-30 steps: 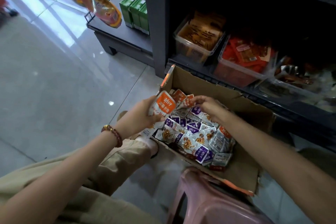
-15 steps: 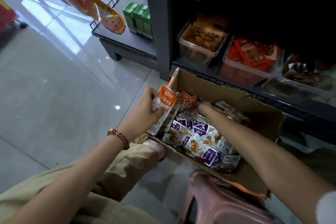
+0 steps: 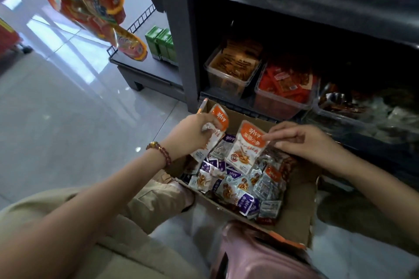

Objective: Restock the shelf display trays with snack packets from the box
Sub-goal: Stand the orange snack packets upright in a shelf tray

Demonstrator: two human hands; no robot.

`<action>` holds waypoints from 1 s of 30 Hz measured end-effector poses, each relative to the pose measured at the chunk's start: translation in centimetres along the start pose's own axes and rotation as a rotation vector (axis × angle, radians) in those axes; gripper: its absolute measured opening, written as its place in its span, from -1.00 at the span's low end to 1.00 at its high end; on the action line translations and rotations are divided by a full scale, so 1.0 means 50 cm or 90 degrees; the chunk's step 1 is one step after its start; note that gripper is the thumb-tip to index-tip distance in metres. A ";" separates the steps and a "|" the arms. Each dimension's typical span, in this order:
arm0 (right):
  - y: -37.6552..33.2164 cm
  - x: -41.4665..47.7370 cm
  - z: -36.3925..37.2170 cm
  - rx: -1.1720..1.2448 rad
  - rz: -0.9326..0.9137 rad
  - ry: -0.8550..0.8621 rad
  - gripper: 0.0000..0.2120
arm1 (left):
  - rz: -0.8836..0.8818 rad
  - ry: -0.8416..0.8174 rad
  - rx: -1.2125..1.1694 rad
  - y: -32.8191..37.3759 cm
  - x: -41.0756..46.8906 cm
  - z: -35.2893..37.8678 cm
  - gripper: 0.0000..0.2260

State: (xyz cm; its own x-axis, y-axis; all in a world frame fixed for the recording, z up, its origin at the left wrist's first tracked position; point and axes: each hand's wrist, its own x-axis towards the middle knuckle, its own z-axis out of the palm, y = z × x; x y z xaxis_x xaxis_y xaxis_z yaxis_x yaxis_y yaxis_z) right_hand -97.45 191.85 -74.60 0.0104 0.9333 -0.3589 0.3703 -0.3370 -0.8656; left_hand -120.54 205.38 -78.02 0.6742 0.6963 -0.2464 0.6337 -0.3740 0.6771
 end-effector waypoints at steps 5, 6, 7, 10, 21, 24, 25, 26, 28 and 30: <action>-0.056 -0.054 -0.066 0.185 -0.035 -0.024 -0.77 | 0.042 -0.023 -0.113 0.099 0.010 0.011 -0.79; -0.063 -0.059 -0.075 0.206 -0.048 -0.033 -0.74 | 0.040 -0.031 -0.160 0.121 0.007 0.012 -0.81; -0.069 -0.062 -0.084 0.224 -0.061 -0.043 -0.70 | 0.035 -0.036 -0.225 0.142 0.005 0.010 -0.76; -0.085 -0.066 -0.110 0.267 -0.080 -0.036 -0.70 | 0.017 -0.097 -0.450 0.195 -0.012 0.001 -0.64; -0.121 -0.013 -0.125 0.200 -0.200 0.246 -0.79 | 0.236 0.047 -0.357 0.265 0.034 -0.025 -0.48; -0.124 0.002 -0.129 0.129 -0.223 0.234 -0.52 | 0.264 0.044 -0.343 0.286 0.046 -0.036 -0.33; -0.127 0.004 -0.131 0.117 -0.227 0.214 -0.51 | 0.263 0.042 -0.334 0.293 0.050 -0.039 -0.32; -0.130 0.007 -0.131 0.120 -0.231 0.206 -0.57 | 0.261 0.045 -0.318 0.300 0.055 -0.042 -0.34; -0.138 0.015 -0.125 0.119 -0.241 0.240 -0.78 | 0.251 0.078 -0.284 0.305 0.062 -0.050 -0.46; -0.146 0.023 -0.111 0.123 -0.261 0.286 -0.88 | 0.235 0.108 -0.267 0.307 0.068 -0.064 -0.56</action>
State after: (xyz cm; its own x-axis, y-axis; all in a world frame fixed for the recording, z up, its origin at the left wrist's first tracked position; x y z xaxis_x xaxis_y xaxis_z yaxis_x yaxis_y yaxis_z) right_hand -95.00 196.09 -66.76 0.3073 0.9382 0.1594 0.2534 0.0808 -0.9640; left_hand -109.75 203.96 -66.26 0.7299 0.6671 0.1490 0.1403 -0.3596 0.9225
